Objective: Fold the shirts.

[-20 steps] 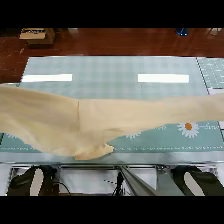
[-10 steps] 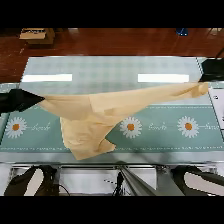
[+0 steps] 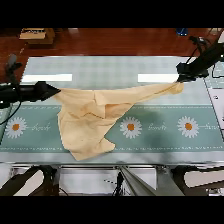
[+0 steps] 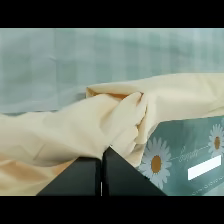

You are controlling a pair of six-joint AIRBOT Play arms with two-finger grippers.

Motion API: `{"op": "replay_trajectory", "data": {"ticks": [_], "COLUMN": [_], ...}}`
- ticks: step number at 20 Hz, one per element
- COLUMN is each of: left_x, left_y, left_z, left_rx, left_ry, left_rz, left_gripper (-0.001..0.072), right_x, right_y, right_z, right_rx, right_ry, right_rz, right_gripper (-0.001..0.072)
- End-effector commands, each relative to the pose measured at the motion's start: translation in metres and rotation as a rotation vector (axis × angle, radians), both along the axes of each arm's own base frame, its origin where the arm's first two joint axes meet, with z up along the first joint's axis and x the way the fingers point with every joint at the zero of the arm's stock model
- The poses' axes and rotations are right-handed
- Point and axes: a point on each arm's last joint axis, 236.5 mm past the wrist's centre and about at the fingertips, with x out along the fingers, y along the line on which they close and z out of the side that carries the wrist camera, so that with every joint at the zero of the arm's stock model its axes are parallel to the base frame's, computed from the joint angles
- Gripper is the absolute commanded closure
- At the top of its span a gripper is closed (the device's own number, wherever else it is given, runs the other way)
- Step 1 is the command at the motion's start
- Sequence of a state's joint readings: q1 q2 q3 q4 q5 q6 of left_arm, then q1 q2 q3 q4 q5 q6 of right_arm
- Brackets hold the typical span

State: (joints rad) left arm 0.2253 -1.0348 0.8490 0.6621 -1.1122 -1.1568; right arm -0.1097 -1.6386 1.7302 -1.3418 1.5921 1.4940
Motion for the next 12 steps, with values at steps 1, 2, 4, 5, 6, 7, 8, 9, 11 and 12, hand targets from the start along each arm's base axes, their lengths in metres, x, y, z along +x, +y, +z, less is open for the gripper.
{"op": "replay_trajectory", "data": {"ticks": [1,2,4,5,6,7,8,9,11,12], "left_x": [0.012,0.012,0.012,0.011,0.010,0.010,0.009,0.008,0.006,0.006], "left_y": [-0.011,-0.013,-0.012,-0.012,-0.012,-0.012,-0.012,-0.013,-0.014,-0.015], "left_z": [-0.038,-0.048,-0.062,-0.064,-0.064,-0.063,-0.063,-0.063,-0.063,-0.063], "left_rx": [0.006,0.012,0.017,0.027,0.036,0.035,0.035,0.033,0.029,0.029], "left_ry": [0.058,0.075,0.097,0.089,0.078,0.077,0.078,0.080,0.085,0.085], "left_rz": [-0.034,-0.053,-0.075,-0.094,-0.108,-0.110,-0.111,-0.115,-0.122,-0.125], "left_gripper": [0.0691,0.0691,0.0691,0.0691,0.0691,0.0691,0.0691,0.0691,0.0691,0.0691], "right_x": [0.022,0.025,0.034,0.037,0.037,0.036,0.033,0.027,0.018,0.015], "right_y": [0.000,-0.003,-0.010,-0.010,-0.010,-0.009,-0.006,-0.001,0.022,0.041], "right_z": [-0.027,-0.034,-0.041,-0.039,-0.034,-0.024,-0.013,0.002,0.030,0.040], "right_rx": [0.011,-0.001,-0.029,-0.032,-0.038,-0.041,-0.038,-0.024,0.065,0.124], "right_ry": [-0.015,-0.015,-0.037,-0.059,-0.079,-0.105,-0.128,-0.144,-0.181,-0.196], "right_rz": [-0.024,-0.027,-0.028,0.002,0.043,0.084,0.117,0.138,0.152,0.172], "right_gripper": [0.0690,0.0690,0.0570,0.0460,0.0442,0.0442,0.0414,0.0272,0.0168,0.0170]}}
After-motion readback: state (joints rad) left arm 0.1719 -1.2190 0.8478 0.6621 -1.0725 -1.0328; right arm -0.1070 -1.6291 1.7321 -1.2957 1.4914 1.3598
